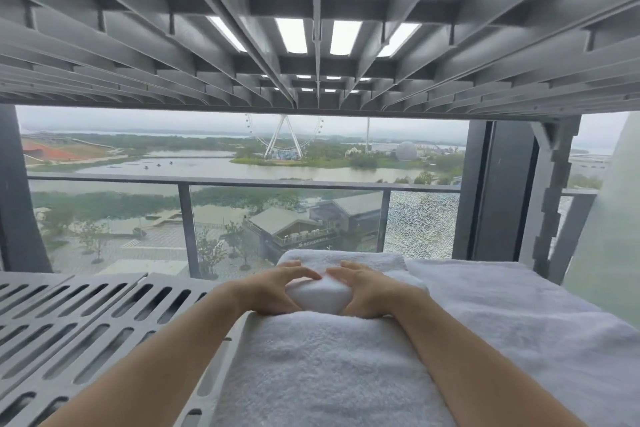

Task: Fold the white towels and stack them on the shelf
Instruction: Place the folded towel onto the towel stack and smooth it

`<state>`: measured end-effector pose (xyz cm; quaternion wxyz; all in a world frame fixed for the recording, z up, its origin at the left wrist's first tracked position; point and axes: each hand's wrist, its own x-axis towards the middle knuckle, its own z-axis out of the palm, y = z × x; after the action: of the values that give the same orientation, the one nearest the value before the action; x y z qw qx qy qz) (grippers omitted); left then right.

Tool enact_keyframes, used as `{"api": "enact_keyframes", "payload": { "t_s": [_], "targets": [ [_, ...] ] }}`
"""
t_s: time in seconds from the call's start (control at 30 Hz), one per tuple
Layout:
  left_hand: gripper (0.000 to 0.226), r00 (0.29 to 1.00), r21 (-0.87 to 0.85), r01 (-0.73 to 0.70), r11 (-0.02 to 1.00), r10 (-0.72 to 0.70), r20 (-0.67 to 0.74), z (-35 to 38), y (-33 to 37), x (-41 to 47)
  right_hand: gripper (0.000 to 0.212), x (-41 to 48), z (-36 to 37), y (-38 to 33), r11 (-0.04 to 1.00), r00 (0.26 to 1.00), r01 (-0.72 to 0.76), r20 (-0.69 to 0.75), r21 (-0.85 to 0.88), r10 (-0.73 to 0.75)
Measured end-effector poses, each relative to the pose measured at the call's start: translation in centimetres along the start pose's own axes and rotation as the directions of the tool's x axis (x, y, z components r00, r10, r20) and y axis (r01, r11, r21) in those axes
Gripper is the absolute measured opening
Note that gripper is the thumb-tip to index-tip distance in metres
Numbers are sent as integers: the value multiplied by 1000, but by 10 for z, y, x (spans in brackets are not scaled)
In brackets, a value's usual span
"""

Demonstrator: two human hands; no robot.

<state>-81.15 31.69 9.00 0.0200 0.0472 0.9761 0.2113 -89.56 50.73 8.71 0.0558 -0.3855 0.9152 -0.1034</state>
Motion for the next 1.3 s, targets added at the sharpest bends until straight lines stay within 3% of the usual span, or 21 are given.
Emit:
{"api": "enact_keyframes", "payload": {
  "t_s": [0.17, 0.33, 0.47, 0.63, 0.77, 0.9, 1.03, 1.2, 1.3],
  "targets": [
    [57, 998, 107, -7, 994, 14, -65, -5, 22, -9, 85, -6, -7, -1, 999, 998, -46, 39, 29, 45],
    [35, 963, 103, -126, 987, 147, -225, -2, 49, -46, 61, -40, -22, -13, 992, 996, 19, -94, 125, -7],
    [33, 955, 144, -205, 968, 230, -188, 9, 66, -89, 46, -87, -26, -26, 987, 978, 149, -155, 59, -138],
    [35, 947, 211, -230, 950, 269, -176, 30, 84, -120, 41, -146, -11, -38, 969, 949, 240, -199, -52, -245],
    [62, 961, 310, -227, 923, 264, -82, 47, 85, -135, 50, -178, 10, -45, 944, 928, 321, -174, -71, -328],
    [93, 966, 377, -221, 900, 255, -42, 55, 83, -147, 84, -194, 16, -40, 955, 952, 288, -89, -75, -294],
    [96, 951, 426, -226, 876, 292, -97, 59, 85, -153, 100, -198, 18, -39, 928, 933, 329, -91, -174, -347],
    [88, 901, 468, -219, 856, 361, -240, 69, 97, -155, 96, -199, 26, -41, 909, 916, 328, -150, -258, -373],
    [95, 909, 526, -177, 832, 344, -237, 76, 100, -158, 96, -199, 29, -42, 902, 910, 315, -176, -295, -375]
  ]
}}
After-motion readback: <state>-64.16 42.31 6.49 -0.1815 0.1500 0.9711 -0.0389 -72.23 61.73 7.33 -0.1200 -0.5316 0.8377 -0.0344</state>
